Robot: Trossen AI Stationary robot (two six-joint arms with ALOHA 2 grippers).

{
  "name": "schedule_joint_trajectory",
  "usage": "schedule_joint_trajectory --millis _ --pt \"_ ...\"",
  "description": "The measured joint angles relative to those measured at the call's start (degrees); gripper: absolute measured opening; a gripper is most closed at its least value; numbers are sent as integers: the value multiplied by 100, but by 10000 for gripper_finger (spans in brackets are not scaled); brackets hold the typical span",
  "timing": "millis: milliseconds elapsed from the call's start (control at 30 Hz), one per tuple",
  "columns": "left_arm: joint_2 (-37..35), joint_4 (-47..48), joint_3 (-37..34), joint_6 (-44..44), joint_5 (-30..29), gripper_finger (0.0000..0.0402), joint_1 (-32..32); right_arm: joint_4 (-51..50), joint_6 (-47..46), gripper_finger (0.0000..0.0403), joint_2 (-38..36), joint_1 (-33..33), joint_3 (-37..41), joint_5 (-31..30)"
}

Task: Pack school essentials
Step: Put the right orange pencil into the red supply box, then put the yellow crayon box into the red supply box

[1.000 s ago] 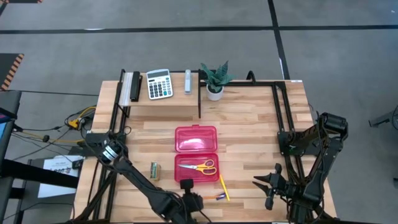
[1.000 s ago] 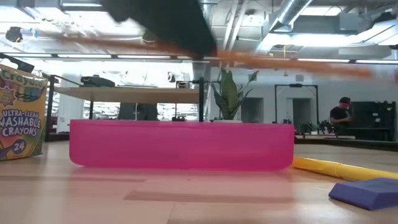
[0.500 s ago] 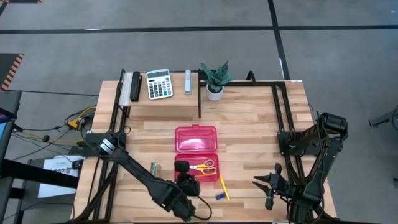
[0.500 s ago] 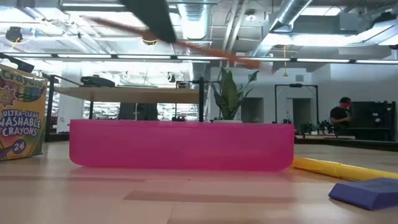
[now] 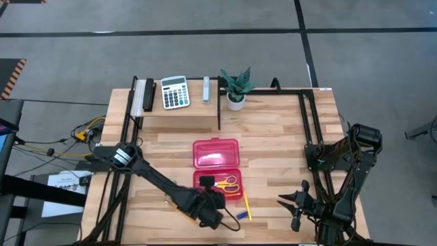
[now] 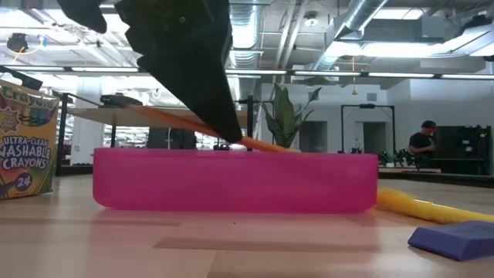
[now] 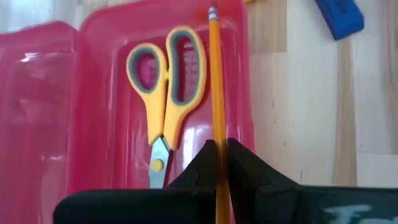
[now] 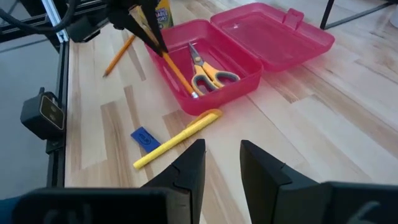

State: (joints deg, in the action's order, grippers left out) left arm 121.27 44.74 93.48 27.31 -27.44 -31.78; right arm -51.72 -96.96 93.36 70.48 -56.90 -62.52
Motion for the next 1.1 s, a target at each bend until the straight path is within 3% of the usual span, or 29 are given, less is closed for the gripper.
schedule_joint_trajectory --millis 167,333,433,633,767,933,1100 --pt "0 -16 -1 46 447 0 132 -2 16 107 0 0 0 9" --pt "0 -63 -1 200 506 23 229 -4 16 107 0 0 0 29" --pt "0 -75 -1 276 797 58 282 -4 16 107 0 2 0 122" --pt "0 -40 110 174 768 146 253 -5 16 107 0 1 0 124" --pt "-100 118 387 35 959 184 91 -9 16 107 0 0 0 122" --pt "-650 98 480 -77 1364 186 -358 -18 16 107 0 0 0 122" --pt "-763 120 451 -224 617 179 -1043 -4 10 107 0 0 0 120"
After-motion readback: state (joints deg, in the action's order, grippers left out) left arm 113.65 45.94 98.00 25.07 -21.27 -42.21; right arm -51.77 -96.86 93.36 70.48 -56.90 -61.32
